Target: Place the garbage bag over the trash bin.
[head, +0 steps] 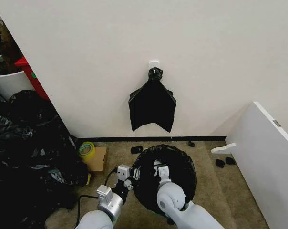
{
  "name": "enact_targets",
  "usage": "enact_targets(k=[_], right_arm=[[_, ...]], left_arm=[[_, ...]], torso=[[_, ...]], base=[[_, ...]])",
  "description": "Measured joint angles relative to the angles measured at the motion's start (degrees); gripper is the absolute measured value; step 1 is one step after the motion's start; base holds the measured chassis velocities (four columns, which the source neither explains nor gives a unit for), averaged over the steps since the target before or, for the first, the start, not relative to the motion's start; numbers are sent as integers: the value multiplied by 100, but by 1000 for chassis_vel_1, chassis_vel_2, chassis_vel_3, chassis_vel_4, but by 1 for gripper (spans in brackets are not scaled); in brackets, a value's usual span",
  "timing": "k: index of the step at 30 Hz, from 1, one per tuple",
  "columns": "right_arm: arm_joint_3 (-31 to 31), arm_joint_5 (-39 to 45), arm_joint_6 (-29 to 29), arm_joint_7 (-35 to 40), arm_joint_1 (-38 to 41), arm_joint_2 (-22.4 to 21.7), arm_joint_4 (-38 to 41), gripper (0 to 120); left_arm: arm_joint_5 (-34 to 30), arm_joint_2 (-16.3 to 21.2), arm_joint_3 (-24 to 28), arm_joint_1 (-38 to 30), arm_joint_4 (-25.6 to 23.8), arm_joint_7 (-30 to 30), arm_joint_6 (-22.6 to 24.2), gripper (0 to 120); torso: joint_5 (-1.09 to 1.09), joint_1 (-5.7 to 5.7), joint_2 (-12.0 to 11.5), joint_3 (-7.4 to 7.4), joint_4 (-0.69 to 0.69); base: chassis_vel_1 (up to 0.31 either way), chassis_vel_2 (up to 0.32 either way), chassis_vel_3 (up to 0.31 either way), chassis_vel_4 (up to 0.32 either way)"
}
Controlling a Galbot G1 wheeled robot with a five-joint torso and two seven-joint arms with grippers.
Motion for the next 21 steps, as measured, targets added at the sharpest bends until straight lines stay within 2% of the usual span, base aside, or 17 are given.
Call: enact_targets(k=[6, 11, 13, 17, 21], right_arm=[[84, -13, 9, -28, -9, -97, 172, 0], [162, 24, 30, -178, -201, -308, 639, 0], [155, 16, 32, -281, -329, -409, 1025, 0], [191, 50, 82, -574, -483, -565, 1558, 11], [273, 138, 38, -869, -721, -816, 2258, 29]], left_arm=[[-14, -13, 12, -54, 66, -39, 0, 3], [-49, -13, -76, -92, 188, -66, 0, 3], [-129, -86, -103, -188, 385, -189, 14, 3], [-322, -269, -127, -318, 591, -338, 111, 3], [-524, -403, -216, -418, 743, -449, 212, 3]], torso=[[0, 0, 0, 0, 1], [1, 0, 0, 0, 0], [0, 0, 0, 0, 1], [0, 0, 0, 0, 0], [1, 0, 0, 0, 1]], base=[[0, 0, 0, 0], [0, 0, 0, 0], [0, 0, 0, 0], [0, 0, 0, 0], [0, 0, 0, 0]])
